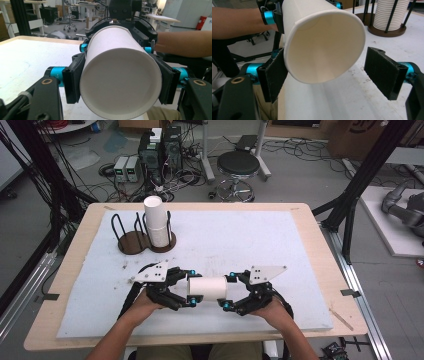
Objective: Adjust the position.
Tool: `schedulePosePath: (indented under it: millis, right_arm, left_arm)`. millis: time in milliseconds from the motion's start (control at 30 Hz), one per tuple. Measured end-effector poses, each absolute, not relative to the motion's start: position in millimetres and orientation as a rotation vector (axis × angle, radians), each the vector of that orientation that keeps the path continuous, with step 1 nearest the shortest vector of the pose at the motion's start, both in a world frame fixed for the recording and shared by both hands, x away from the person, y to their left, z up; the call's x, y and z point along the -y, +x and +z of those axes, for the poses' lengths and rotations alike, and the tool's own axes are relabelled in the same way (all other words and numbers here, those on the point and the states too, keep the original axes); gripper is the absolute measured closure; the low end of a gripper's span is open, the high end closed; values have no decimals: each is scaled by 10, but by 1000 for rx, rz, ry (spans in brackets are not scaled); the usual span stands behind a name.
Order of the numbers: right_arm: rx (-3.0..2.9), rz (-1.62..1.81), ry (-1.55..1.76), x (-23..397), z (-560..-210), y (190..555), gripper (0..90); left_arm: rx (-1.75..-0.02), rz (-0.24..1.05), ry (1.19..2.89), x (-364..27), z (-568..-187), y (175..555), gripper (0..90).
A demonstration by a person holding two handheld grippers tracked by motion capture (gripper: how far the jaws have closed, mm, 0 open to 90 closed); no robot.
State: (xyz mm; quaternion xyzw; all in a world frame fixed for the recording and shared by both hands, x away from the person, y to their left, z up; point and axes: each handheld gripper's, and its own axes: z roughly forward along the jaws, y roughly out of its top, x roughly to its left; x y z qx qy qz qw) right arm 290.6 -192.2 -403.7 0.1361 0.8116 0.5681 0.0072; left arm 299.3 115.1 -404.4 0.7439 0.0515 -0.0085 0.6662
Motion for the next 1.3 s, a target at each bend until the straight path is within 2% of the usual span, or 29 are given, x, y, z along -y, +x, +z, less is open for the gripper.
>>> schedulePosePath:
  millis: [267, 733, 933, 1033, 1133, 1233, 1300]
  right_arm:
    - [-2520, 1849, 335, 1846, -4046, 2910, 214]
    - [-2454, 1940, 276, 1929, -4064, 2906, 340]
    - [-2467, 1926, 258, 1949, -4062, 2912, 356]
    - [-2465, 1928, 255, 1951, -4059, 2916, 356]
    - [-2477, 1911, 265, 1957, -4061, 2919, 355]
    - [-2492, 1883, 282, 1978, -4047, 2925, 355]
    - [-2500, 1852, 299, 2001, -4018, 2939, 355]
  left_arm:
    - [-92, -32, 1670, -1135, -4044, 2981, 347]
    - [-94, -44, 1645, -1154, -4061, 2984, 363]
    - [-112, -47, 1659, -1140, -4068, 2975, 357]
    - [-160, -53, 1669, -1132, -4076, 2979, 265]
    - [-157, -41, 1680, -1135, -4070, 2965, 251]
    - [-189, -19, 1709, -1145, -4038, 2966, 181]
    - [-195, 4, 1740, -1160, -3996, 2973, 166]
